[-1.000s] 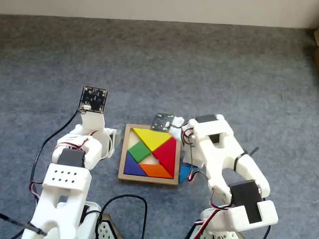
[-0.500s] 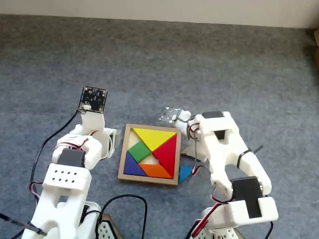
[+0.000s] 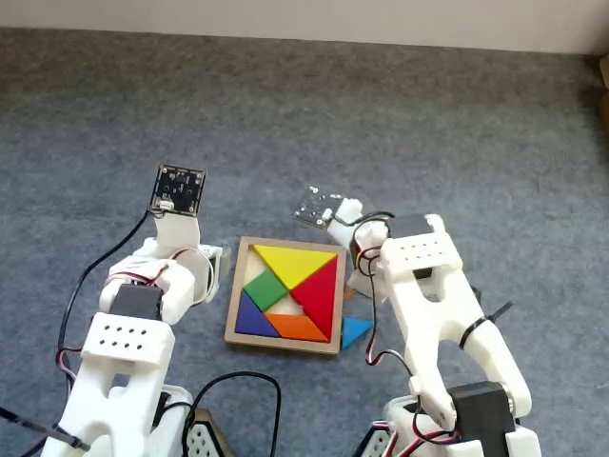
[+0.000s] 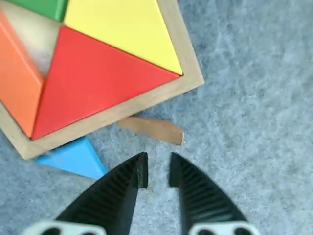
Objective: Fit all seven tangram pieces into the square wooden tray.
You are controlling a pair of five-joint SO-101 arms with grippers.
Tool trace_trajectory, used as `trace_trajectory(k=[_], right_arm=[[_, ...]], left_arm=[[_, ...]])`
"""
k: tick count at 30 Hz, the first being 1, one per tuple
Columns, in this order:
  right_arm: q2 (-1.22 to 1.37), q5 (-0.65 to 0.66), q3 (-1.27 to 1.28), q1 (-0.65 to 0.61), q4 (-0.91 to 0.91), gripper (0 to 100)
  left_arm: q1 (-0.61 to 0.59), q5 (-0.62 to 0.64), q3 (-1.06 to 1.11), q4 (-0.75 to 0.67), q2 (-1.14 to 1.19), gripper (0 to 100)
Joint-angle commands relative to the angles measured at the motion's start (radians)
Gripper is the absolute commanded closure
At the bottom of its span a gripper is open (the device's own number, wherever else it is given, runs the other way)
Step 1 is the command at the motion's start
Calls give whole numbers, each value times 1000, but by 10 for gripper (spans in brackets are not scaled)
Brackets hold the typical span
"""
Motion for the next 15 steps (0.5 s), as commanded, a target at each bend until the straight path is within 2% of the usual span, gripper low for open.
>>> trace_trajectory(k=[1,4,10,15], right_arm=[[-44,-20,-7,-13,-8,743],[-44,-15,2,-13,-13,666],[-44,-29,25,-12,-47,663],[-56,-227,68,-10,-65,663]], left_arm=[[-15,3,-7,-21,-25,800],[-15,3,-7,-21,-25,800],[-15,3,-7,-21,-25,800],[-15,2,-7,-21,-27,800]])
